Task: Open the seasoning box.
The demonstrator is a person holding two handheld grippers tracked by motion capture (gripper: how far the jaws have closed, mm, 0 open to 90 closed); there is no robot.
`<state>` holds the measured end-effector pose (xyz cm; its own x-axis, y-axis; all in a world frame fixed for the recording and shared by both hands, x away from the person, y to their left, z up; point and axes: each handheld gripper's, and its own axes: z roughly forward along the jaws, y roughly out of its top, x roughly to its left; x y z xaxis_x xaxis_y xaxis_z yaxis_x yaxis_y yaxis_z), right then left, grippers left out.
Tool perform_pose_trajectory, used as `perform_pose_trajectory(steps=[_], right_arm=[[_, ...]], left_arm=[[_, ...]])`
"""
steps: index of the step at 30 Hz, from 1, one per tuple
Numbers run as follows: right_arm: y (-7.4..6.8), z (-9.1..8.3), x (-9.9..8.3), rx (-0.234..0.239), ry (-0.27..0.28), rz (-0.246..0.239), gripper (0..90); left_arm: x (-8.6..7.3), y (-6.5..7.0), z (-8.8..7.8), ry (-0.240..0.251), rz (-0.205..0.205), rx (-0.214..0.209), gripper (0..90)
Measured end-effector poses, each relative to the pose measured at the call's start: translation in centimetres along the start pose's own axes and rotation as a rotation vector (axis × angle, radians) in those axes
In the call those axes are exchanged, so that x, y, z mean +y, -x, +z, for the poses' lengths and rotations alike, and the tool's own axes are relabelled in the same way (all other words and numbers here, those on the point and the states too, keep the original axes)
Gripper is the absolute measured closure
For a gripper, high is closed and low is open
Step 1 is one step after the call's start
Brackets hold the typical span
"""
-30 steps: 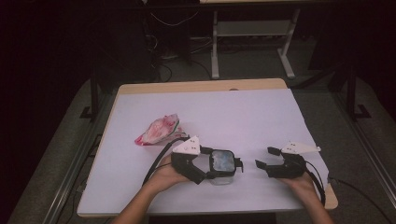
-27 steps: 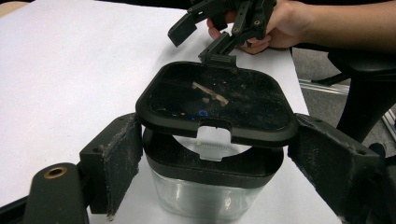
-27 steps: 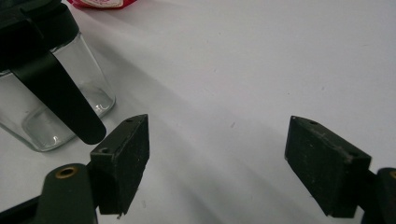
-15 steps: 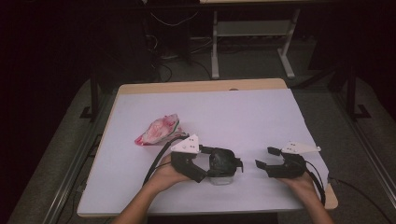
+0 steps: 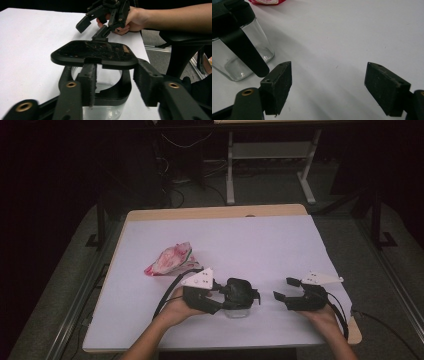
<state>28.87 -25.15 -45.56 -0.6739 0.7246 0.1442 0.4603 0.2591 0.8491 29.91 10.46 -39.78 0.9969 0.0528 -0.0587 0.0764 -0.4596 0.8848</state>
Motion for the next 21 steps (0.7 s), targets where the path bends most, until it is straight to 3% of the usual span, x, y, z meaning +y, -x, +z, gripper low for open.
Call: perform_pose_trajectory(steps=[15, 21], right_arm=[[0.01, 0.00, 0.01, 0.003, 0.000, -0.002, 21.7], [0.02, 0.01, 0.00, 0.004, -0.001, -0.001, 21.7]], left_arm=[[-0.05, 0.18, -0.12, 0.009, -0.008, -0.001, 55.5], [0.07, 0.45, -0.25, 0.021, 0.012, -0.021, 68.2]])
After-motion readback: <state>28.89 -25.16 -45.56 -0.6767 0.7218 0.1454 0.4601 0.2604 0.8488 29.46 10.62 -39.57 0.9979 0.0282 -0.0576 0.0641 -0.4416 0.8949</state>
